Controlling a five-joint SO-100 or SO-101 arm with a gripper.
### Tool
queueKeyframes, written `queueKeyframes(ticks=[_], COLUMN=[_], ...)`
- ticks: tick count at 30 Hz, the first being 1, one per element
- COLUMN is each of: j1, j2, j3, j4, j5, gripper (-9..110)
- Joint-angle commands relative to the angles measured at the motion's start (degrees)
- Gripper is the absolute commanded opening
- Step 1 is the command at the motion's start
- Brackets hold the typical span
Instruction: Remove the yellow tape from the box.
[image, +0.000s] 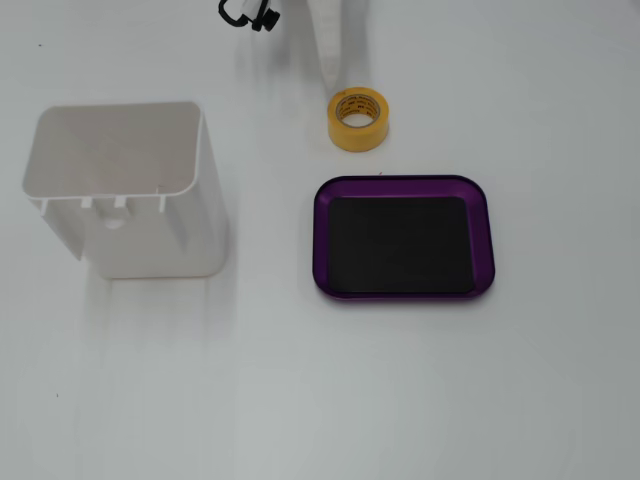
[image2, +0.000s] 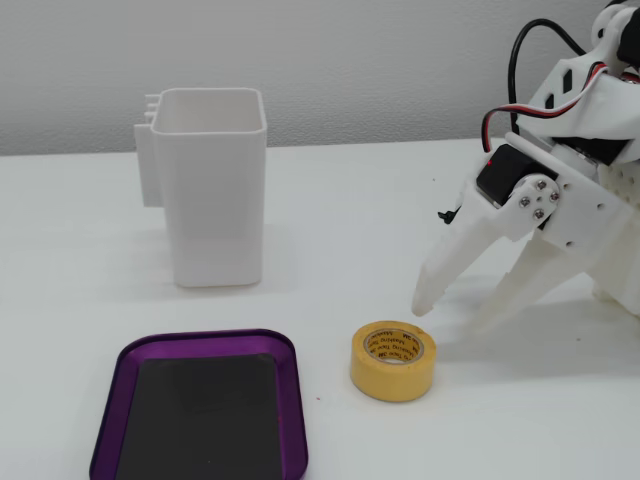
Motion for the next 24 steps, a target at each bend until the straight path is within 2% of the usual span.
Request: queueKeyframes(ticks=[1,20,24], j1=[0.3,0.5,0.5], j2=[4.7,4.7,4.7], j3=[1.4,3.9,4.3], j4=[-0.4,-0.4,-0.4], j5=[0.7,0.8,0.8], gripper=[14,14,6])
